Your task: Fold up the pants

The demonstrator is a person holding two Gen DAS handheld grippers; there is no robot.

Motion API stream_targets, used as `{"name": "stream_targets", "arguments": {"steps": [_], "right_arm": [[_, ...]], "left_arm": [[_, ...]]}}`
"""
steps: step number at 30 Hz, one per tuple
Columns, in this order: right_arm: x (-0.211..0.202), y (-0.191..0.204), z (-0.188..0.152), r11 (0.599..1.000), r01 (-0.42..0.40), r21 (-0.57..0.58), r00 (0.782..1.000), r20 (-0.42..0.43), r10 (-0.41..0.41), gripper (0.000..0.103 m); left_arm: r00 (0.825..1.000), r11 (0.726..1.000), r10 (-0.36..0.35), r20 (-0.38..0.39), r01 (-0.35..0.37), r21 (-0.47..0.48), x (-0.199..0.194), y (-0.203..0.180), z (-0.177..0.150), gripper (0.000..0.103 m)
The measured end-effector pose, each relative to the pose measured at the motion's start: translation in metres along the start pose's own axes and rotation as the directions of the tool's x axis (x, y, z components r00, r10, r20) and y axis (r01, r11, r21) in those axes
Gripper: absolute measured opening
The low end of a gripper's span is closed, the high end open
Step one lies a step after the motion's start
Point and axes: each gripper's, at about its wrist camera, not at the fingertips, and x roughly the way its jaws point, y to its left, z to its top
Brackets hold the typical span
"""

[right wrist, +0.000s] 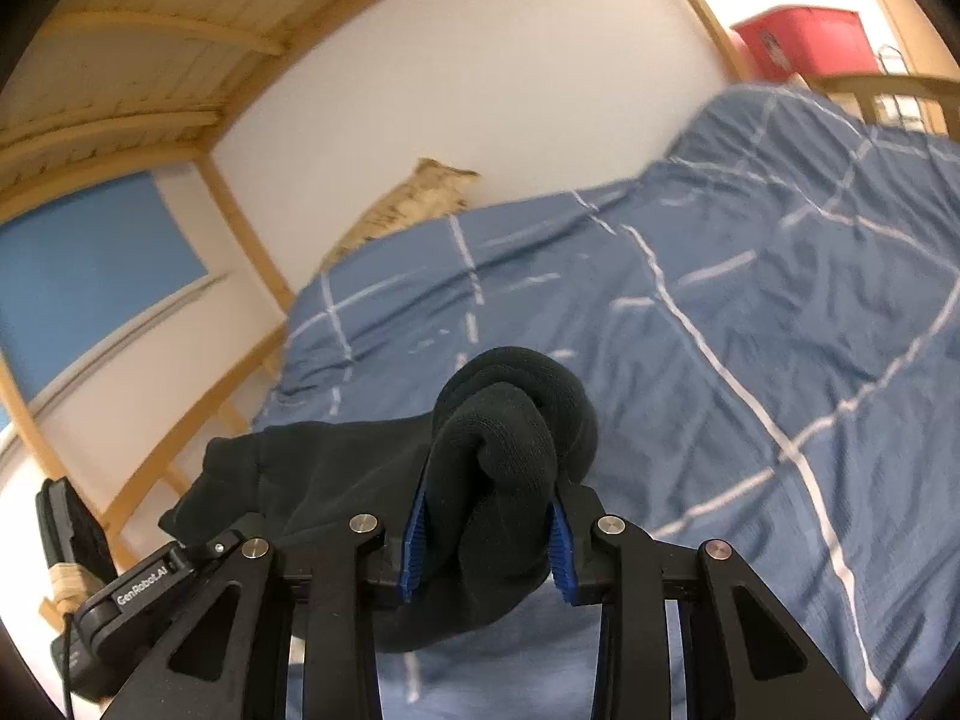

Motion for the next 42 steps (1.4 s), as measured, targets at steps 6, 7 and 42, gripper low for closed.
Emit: {"name": "stream_targets", "arguments": {"steps": [6,7,42], "right_arm": [[-0.002,0.053,0.004,0.994,-0.070,-0.080,0.997,0.026,0.072,0.034],[0.000,0.066,0.004,0.991,-0.085,-0.099,0.996,0.027,0.088,0.034],[0.100,0.205,-0.136,0.946,-0.178,-0.273,0.960,-0.259,0.106,0.037]], "left_arm": [[0.997,0.997,0.040,0.063,-0.044,0.070,-0.045,0.022,0.034,0.039],[0.996,0.996,0.047,0.071,-0.053,0.075,-0.051,0.026,0.039,0.039],[0.960,0.961,0.277,-0.049,-0.278,-0.010,-0.078,0.230,0.048,0.040]]}}
